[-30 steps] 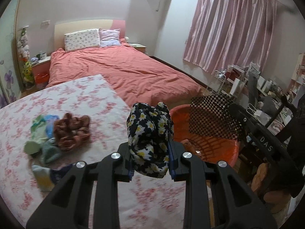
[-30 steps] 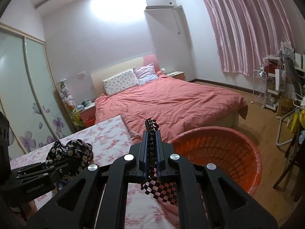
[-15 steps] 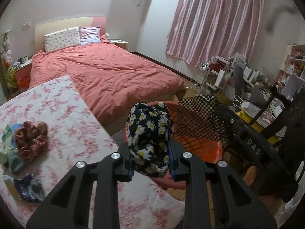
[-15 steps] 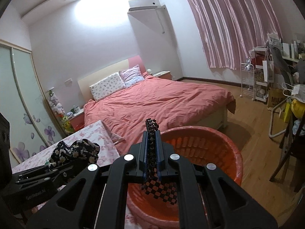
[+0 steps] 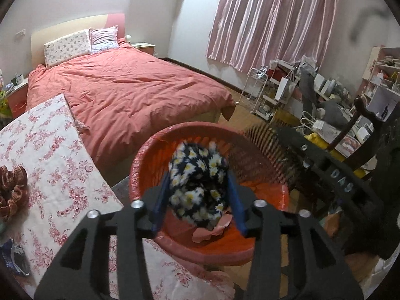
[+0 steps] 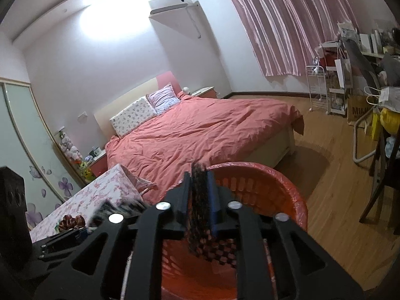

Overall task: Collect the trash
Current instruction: 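Carry the pouch with the left tool while the right tool carries the mesh pad, releasing both into the basket, then move both open tools from the basket back over the bed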

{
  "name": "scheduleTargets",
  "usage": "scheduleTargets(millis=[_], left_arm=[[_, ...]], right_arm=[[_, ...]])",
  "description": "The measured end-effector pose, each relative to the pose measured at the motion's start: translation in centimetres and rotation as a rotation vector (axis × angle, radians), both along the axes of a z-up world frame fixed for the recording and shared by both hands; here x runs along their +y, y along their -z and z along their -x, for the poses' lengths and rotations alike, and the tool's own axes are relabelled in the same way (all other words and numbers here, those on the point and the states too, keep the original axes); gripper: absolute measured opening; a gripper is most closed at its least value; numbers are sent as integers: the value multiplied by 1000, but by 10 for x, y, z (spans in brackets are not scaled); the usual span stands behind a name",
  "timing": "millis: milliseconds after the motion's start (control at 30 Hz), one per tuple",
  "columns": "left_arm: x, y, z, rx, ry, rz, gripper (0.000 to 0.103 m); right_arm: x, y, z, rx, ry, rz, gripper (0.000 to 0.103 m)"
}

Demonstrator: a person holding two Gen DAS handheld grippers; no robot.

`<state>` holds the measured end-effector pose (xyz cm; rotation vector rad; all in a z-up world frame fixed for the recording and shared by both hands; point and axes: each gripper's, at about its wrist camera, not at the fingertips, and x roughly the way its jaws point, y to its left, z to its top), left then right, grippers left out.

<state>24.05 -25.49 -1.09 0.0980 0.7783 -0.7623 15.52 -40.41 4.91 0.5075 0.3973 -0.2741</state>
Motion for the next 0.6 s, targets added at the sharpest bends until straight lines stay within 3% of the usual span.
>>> scheduleTargets(millis=[67, 167, 367, 467, 600], left_arm=[[1, 5, -4, 13, -8, -11, 52], [5, 11, -6, 25, -23, -24, 55], [27, 8, -1, -14, -87, -51, 72], [47, 4, 0, -31, -144, -63, 82], [82, 2, -3, -43, -221, -86, 86]], right_arm=[[-2, 2, 2, 0, 7, -8, 39], [-1, 3, 7, -7, 25, -19, 52], [10, -1, 10, 3, 42, 19, 69], [14, -4, 9, 6, 28, 35, 73], [25, -7, 6, 16, -3, 55, 76]])
